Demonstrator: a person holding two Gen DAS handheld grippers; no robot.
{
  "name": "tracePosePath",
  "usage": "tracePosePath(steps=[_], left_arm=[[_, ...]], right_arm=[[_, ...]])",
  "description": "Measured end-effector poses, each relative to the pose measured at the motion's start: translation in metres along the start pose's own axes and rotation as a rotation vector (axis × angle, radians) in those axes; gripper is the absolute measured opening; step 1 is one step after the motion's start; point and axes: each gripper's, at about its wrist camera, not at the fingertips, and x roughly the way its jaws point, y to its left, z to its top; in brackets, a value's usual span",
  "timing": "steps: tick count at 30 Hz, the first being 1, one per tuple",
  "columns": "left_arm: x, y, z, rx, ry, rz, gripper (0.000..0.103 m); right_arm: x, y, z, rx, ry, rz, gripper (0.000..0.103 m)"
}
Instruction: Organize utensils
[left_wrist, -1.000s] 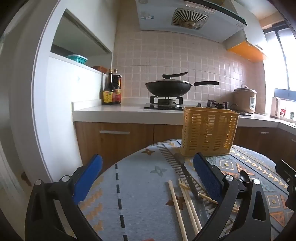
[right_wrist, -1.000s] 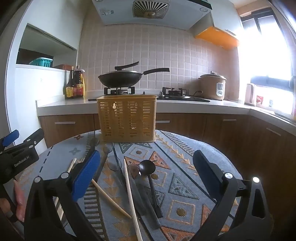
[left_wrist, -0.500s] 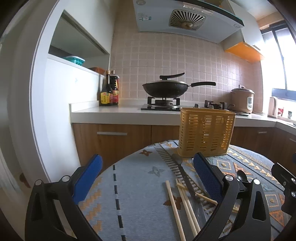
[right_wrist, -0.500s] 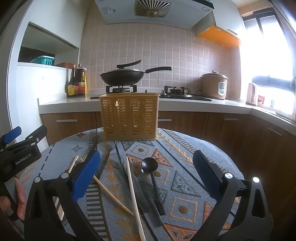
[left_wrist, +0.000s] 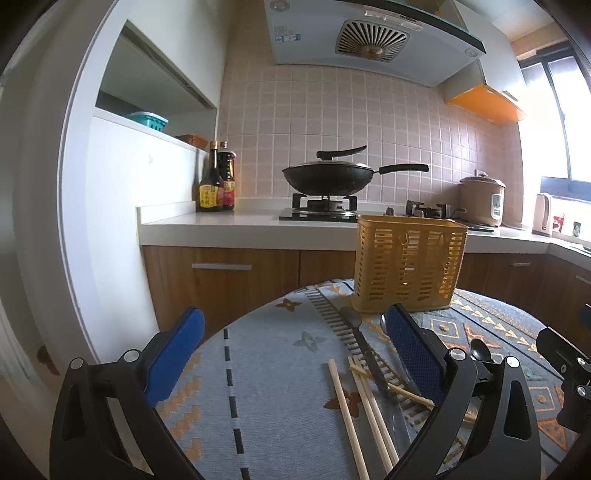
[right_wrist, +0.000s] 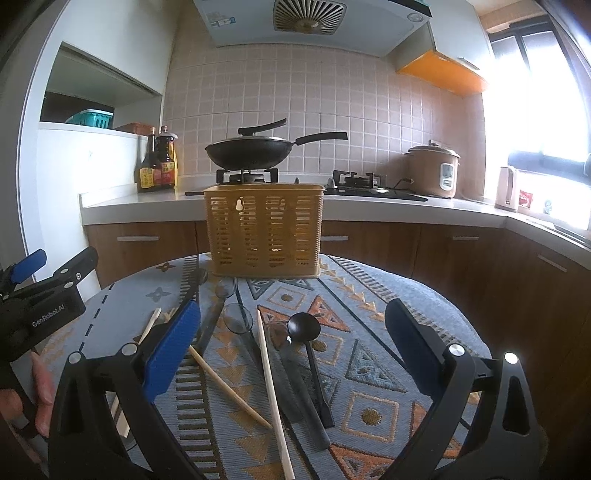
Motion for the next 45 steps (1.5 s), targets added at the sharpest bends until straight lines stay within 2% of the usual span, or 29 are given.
tracePosePath(steps=[45], left_arm=[[0.0004, -0.0017, -0.0003, 0.003, 0.009, -0.012, 0.095]], right_arm=[[0.0000, 0.0012, -0.0017, -0.008, -0.006, 0.006, 0.095]])
